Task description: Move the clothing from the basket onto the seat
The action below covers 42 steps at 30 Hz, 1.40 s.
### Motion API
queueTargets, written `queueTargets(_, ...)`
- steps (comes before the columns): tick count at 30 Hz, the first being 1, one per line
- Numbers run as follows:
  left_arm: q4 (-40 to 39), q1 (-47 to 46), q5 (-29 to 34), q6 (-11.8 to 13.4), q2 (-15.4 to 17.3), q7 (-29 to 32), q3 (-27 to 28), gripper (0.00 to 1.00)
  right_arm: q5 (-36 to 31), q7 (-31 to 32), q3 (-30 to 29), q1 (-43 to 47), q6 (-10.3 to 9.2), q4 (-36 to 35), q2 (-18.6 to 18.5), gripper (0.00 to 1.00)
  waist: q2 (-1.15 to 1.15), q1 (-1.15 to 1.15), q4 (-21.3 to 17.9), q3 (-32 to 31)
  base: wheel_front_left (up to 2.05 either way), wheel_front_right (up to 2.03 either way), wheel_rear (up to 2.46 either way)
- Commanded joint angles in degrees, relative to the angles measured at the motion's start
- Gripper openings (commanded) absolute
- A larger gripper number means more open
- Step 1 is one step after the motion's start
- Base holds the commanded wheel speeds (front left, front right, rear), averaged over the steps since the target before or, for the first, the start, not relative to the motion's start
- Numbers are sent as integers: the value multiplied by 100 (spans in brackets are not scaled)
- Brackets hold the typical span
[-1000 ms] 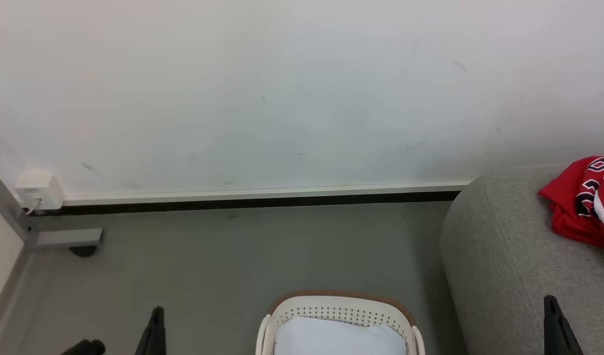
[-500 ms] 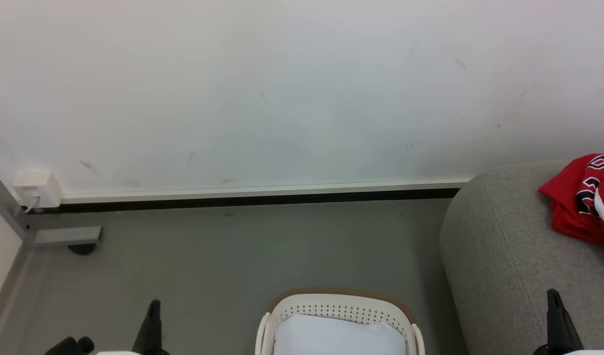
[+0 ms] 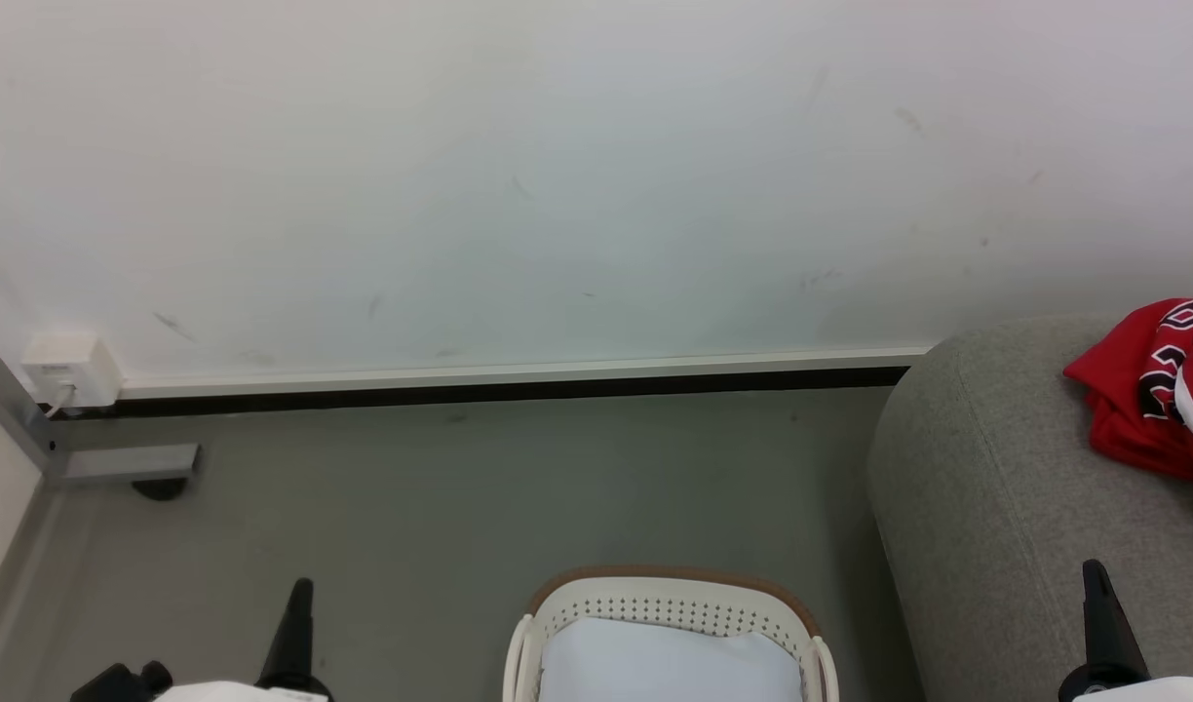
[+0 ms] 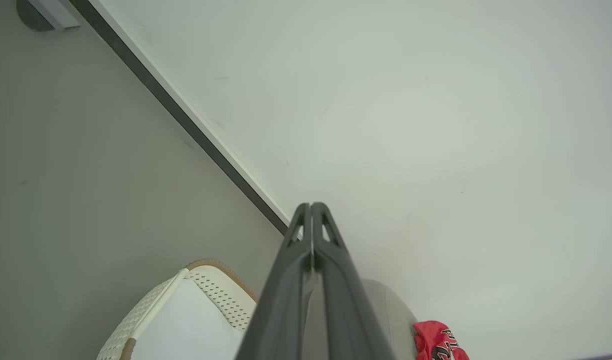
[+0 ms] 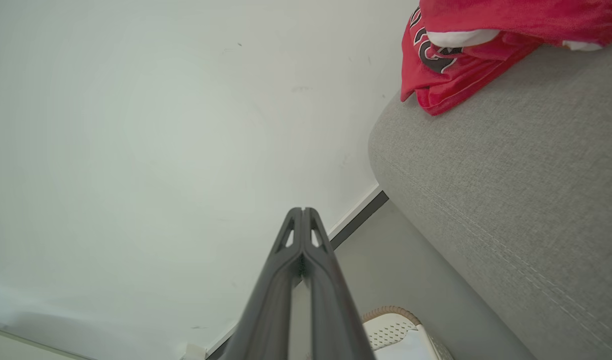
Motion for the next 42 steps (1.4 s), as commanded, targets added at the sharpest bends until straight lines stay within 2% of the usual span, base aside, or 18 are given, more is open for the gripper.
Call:
queueTargets(1, -68, -140, -219, -49, 10, 39, 56, 0, 207, 50, -21, -164, -5, -75, -65, 0, 0, 0, -1, 5, 0, 0, 0)
queueTargets(42, -81, -355, -2290, -247, -26, 612, 350, 0, 2526, 625, -66, -354, -9, -107, -77, 0, 0, 0, -35, 130, 0, 0, 0)
